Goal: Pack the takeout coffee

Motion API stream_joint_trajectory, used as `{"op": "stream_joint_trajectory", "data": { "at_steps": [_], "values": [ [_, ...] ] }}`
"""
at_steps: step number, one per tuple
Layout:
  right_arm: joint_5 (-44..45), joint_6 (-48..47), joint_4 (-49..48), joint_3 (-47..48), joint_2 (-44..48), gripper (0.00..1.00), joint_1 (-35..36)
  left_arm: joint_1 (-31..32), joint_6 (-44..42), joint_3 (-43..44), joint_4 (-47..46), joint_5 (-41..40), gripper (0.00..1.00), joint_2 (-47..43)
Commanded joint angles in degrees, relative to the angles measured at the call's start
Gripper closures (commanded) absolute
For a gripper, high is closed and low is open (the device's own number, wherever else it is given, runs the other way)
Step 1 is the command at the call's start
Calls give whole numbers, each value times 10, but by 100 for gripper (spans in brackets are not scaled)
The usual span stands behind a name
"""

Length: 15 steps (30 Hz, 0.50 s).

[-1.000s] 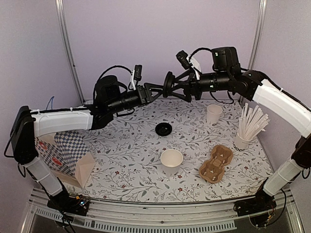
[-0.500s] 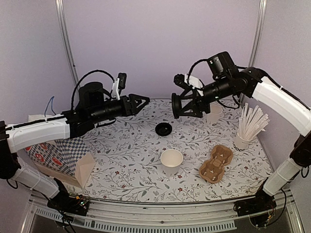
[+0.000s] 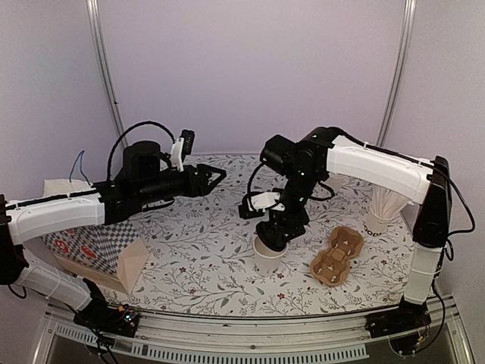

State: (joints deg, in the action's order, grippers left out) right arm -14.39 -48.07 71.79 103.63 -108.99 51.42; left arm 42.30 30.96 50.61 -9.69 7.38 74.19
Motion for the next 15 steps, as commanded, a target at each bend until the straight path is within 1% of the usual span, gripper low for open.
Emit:
{"op": "stream_joint_trajectory", "data": {
  "at_steps": [1, 9, 13, 15],
  "values": [
    [62, -6, 64, 44, -32, 37, 14, -5, -13, -15, -1, -4, 33, -26],
    [114, 0, 66, 49, -61, 37, 42, -4, -15, -39, -7, -6, 33, -44],
    [140, 2, 66, 63, -60, 37, 59, -5, -16, -43, -7, -5, 33, -51],
    [169, 2, 66, 66, -54, 37, 67, -4, -17, -42, -6, -5, 33, -52]
  ]
}}
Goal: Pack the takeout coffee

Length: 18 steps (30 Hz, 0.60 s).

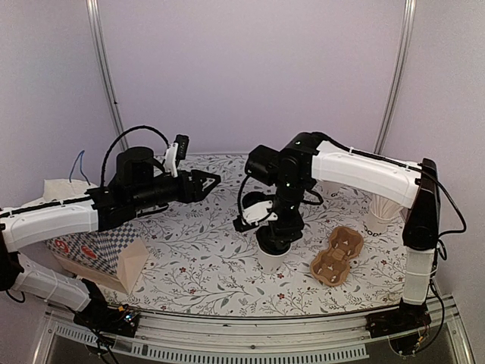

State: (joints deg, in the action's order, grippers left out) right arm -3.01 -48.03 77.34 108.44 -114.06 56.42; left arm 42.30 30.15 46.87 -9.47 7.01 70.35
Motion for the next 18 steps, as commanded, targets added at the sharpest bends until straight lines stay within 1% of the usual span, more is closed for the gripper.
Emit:
{"op": "stream_joint_trajectory", "data": {
  "at_steps": [1, 10, 18],
  "values": [
    [61, 2, 11, 18, 2, 37, 20, -4, -11, -4, -8, -1, 33, -14],
    [129, 7, 12, 11, 28, 37, 36, -5, -13, 5, -6, 3, 32, -8],
    [166, 4, 11, 8, 34, 37, 45, -4, -12, 2, -4, 5, 32, -10]
  ]
}}
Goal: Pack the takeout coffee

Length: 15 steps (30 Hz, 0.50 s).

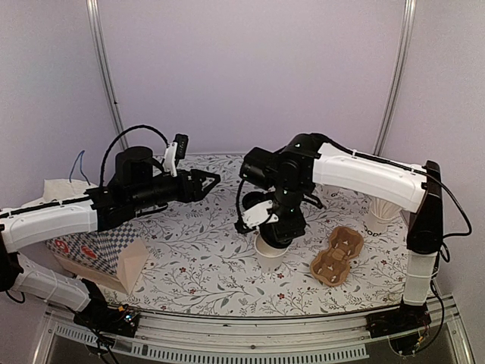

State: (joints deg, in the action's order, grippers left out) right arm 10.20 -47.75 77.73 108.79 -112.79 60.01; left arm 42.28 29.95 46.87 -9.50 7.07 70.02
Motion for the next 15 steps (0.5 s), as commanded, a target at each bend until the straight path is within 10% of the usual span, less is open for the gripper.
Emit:
{"op": "stream_joint_trajectory", "data": {
  "at_steps": [1, 15],
  "values": [
    [38, 1, 8, 4, 24, 37, 11, -4, -11, 2, -3, 4, 32, -7],
    [44, -2, 8, -30, 16, 34, 34, -5, -14, -7, -1, 4, 32, -13]
  ]
}}
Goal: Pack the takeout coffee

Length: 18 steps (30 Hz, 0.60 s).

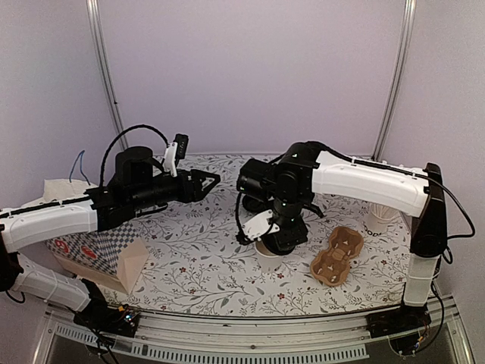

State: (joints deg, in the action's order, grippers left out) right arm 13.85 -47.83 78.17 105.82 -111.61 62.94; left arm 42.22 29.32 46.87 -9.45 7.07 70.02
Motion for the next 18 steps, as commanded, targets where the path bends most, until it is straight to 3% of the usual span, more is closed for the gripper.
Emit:
{"op": "stream_joint_trajectory", "data": {
  "at_steps": [1, 18],
  "values": [
    [7, -2, 3, 2, 0, 34, 5, -5, -7, -9, -1, 3, 32, -16],
    [1, -10, 3, 35, -26, 31, 6, -6, 12, -49, -18, 0, 32, -9]
  ]
}}
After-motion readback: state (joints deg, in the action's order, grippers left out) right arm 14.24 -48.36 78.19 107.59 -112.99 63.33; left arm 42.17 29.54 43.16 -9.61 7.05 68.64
